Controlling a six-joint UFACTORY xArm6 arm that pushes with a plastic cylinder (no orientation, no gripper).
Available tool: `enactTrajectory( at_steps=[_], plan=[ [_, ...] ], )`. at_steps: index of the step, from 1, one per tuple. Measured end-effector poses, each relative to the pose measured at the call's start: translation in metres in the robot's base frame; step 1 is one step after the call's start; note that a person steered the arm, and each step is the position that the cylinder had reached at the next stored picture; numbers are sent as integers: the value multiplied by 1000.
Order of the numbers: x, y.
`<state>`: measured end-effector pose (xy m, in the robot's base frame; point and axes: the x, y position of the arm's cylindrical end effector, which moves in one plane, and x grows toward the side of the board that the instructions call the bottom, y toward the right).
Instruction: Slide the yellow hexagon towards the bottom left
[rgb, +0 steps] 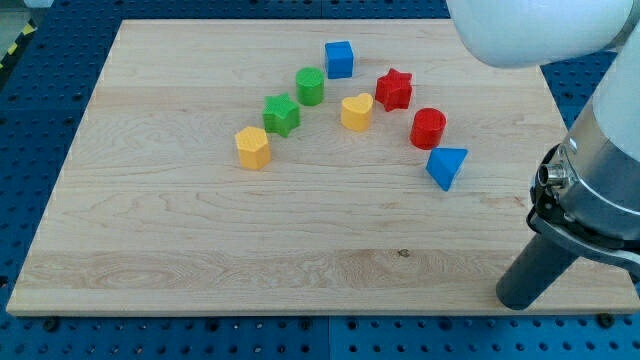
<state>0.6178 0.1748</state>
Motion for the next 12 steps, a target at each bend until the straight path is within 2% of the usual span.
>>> enactTrajectory(
  at_steps=[1, 2, 4, 8, 10, 12],
  plan=[
    [-3, 0],
    [-27, -18],
    [-121, -57],
    [-162, -102],
    [-191, -168],
    [-191, -233]
  ],
)
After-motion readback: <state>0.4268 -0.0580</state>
